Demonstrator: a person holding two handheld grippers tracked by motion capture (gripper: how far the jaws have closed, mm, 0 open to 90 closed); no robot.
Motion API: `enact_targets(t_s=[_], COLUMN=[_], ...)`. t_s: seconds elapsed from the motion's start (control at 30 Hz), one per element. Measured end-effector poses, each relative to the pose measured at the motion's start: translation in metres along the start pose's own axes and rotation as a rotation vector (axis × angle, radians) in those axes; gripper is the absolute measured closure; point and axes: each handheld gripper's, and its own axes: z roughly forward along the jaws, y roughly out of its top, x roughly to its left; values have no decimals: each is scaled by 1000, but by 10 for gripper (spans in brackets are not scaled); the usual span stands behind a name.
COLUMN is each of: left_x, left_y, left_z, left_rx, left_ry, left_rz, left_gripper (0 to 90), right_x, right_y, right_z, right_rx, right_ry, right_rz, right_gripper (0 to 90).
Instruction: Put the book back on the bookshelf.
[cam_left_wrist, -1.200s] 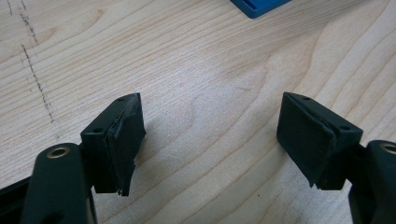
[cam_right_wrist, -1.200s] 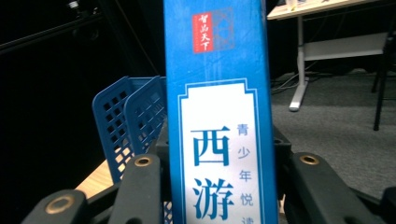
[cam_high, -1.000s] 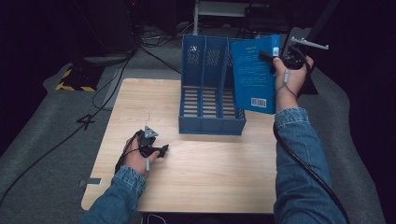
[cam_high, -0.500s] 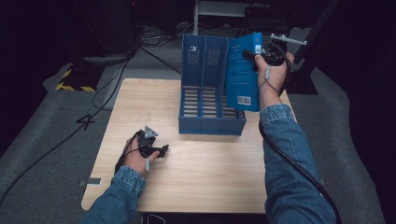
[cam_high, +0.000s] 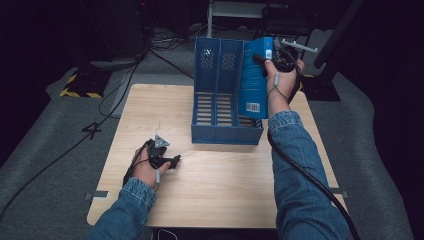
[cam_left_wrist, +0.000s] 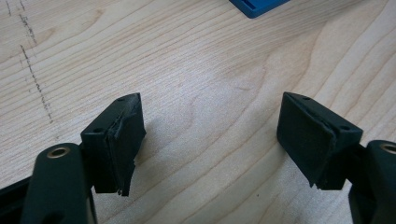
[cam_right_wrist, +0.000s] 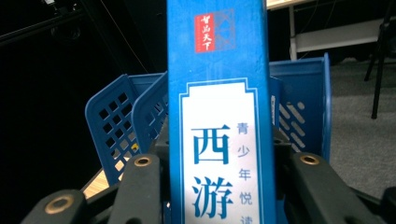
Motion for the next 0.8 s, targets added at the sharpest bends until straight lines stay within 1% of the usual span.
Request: enact_targets(t_s=[0.17, 0.23, 0.3, 0.33, 0.37, 0.4, 0.43, 0.47, 0.53, 0.6, 0.67, 0.7, 0.77, 0.8], left_x=[0, 0, 0, 0, 0, 0, 0, 0, 0, 0, 0, 0, 0, 0], left_y=[0, 0, 0, 0, 0, 0, 0, 0, 0, 0, 0, 0, 0, 0], left_z=[0, 0, 0, 0, 0, 0, 0, 0, 0, 0, 0, 0, 0, 0], left_rx=[2, 1, 1, 2, 2, 2, 2, 2, 2, 2, 3, 3, 3, 5], left_ry=[0, -3, -3, -3, -3, -3, -2, -1, -3, -4, -6, -4, -6, -7], left_rz=[2, -2, 1, 1, 1, 2, 0, 4, 5, 3, 6, 6, 5, 8], left_gripper=[238, 238, 238, 238, 238, 238, 238, 238, 238, 238, 238, 239, 239, 239], right_x=[1, 3, 4, 4, 5, 5, 5, 4, 3, 2, 3, 3, 6, 10], right_y=[-2, 1, 3, 5, 8, 12, 14, 15, 16, 15, 12, 9, 1, -3], right_z=[3, 1, -3, -6, -9, -13, -14, -16, -18, -15, -10, -7, -1, 1], right_rx=[12, 23, 14, 7, -11, -34, -46, -61, -95, -107, -102, -111, -126, -126], right_ry=[-3, -13, -12, -8, -8, -19, -28, -33, -29, -29, -34, -26, -16, -22], right_rz=[0, -5, -1, -3, -7, -10, -7, 1, 13, 28, 16, 2, -41, -73], right_gripper=[614, 614, 614, 614, 614, 614, 614, 614, 614, 614, 613, 613, 610, 608])
